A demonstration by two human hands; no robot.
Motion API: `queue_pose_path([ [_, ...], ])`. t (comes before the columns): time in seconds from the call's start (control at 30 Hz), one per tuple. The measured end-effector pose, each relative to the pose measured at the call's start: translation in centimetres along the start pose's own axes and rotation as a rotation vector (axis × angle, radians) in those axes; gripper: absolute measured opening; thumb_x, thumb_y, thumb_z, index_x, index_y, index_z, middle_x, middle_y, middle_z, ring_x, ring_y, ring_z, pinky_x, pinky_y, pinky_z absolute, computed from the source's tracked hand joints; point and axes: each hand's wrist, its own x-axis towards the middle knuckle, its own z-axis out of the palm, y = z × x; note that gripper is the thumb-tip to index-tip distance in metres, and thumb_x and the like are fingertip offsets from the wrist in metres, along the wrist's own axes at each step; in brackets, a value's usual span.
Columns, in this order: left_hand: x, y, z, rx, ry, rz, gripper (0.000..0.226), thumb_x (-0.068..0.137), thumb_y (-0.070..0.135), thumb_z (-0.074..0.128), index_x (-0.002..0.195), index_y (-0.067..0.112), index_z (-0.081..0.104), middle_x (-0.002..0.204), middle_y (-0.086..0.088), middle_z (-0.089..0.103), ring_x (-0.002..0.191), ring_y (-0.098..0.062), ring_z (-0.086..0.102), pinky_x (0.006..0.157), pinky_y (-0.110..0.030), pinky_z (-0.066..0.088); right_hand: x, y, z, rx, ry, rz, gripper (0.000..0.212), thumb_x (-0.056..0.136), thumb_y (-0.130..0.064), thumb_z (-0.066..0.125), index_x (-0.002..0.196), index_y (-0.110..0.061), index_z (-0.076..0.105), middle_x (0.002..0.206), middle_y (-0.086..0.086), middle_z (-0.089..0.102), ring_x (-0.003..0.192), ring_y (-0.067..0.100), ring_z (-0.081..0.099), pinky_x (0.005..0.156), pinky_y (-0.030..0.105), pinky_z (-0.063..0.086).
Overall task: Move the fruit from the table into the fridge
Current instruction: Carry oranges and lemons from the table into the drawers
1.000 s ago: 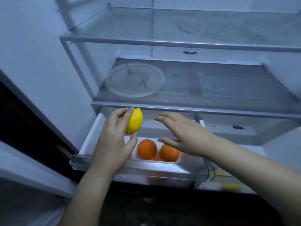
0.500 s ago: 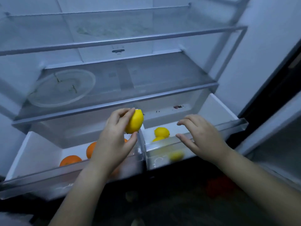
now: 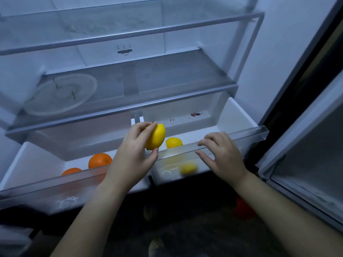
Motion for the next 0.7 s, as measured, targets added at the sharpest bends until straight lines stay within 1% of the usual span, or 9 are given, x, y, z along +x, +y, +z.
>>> queue_pose_path([
  [0.07, 0.2, 0.0, 0.1, 0.01, -0.004, -0.01, 0.063, 0.078, 0.008, 0.071, 0.136, 0.012, 0.046, 0.129, -0.002, 0.044, 0.117, -0.014, 0.044, 0.094, -0.012, 0.03, -0.1, 0.2, 0.2, 0.017, 0.017, -0.014, 0.019, 0.088, -0.028, 0.065, 0.095, -0.01, 0.066, 0.091, 0.006, 0.058, 0.084, 0.024, 0.051, 0.074, 0.035, 0.044],
  [0.2, 1.1, -0.5, 0.3, -0.012, -0.039, 0.003, 0.06, 0.08, 0.016, 0.066, 0.136, 0.013, 0.046, 0.128, -0.001, 0.043, 0.116, -0.013, 0.044, 0.094, -0.004, 0.025, 0.0, 0.4, 0.4, 0.028, 0.024, -0.02, 0.019, 0.088, -0.028, 0.065, 0.095, -0.01, 0.066, 0.092, 0.006, 0.059, 0.085, 0.024, 0.051, 0.074, 0.036, 0.045],
  [0.3, 2.6, -0.9, 0.6, -0.018, -0.092, 0.043, 0.059, 0.079, 0.021, 0.062, 0.136, 0.013, 0.047, 0.126, -0.001, 0.045, 0.114, -0.012, 0.045, 0.093, -0.004, 0.027, -0.2, 0.4, 0.5, 0.043, 0.035, -0.01, 0.02, 0.088, -0.028, 0.065, 0.096, -0.01, 0.067, 0.093, 0.007, 0.059, 0.086, 0.024, 0.052, 0.074, 0.035, 0.045],
  [0.37, 4.0, -1.3, 1.0, -0.026, -0.137, 0.068, 0.06, 0.079, 0.024, 0.061, 0.136, 0.015, 0.047, 0.126, -0.001, 0.045, 0.113, -0.012, 0.046, 0.091, -0.009, 0.03, -0.3, 0.4, 0.7, 0.04, 0.045, -0.007, 0.019, 0.088, -0.028, 0.065, 0.096, -0.01, 0.067, 0.093, 0.007, 0.06, 0.086, 0.024, 0.052, 0.074, 0.036, 0.045],
  [0.47, 6.6, -2.0, 2.3, -0.037, -0.247, 0.121, 0.061, 0.079, 0.028, 0.061, 0.137, 0.02, 0.045, 0.13, 0.001, 0.044, 0.113, -0.013, 0.046, 0.09, -0.021, 0.037, -0.5, 0.3, 1.0, 0.025, 0.051, 0.008, 0.019, 0.089, -0.029, 0.064, 0.095, -0.012, 0.068, 0.094, 0.006, 0.061, 0.087, 0.022, 0.052, 0.075, 0.037, 0.045],
  [0.53, 8.5, -2.5, 3.8, -0.035, -0.336, 0.177, 0.06, 0.081, 0.026, 0.064, 0.137, 0.022, 0.044, 0.131, 0.001, 0.044, 0.114, -0.015, 0.048, 0.089, -0.028, 0.042, -0.6, 0.2, 1.1, 0.019, 0.054, 0.024, 0.018, 0.088, -0.029, 0.064, 0.095, -0.012, 0.068, 0.095, 0.005, 0.061, 0.088, 0.021, 0.052, 0.077, 0.036, 0.045],
  [0.63, 10.6, -3.1, 6.9, -0.009, -0.465, 0.302, 0.06, 0.082, 0.021, 0.065, 0.138, 0.019, 0.043, 0.134, -0.002, 0.044, 0.116, -0.021, 0.049, 0.091, -0.032, 0.044, -0.9, 0.2, 1.4, 0.011, 0.039, 0.039, 0.016, 0.087, -0.028, 0.066, 0.096, -0.014, 0.066, 0.096, 0.006, 0.062, 0.089, 0.021, 0.054, 0.076, 0.036, 0.046],
  [0.7, 11.7, -3.2, 9.1, 0.023, -0.538, 0.35, 0.058, 0.083, 0.019, 0.063, 0.138, 0.015, 0.043, 0.135, -0.006, 0.044, 0.117, -0.024, 0.049, 0.093, -0.035, 0.044, -1.1, 0.2, 1.5, 0.01, 0.024, 0.044, 0.019, 0.087, -0.03, 0.066, 0.1, -0.016, 0.064, 0.097, 0.007, 0.063, 0.09, 0.02, 0.054, 0.076, 0.036, 0.047],
])
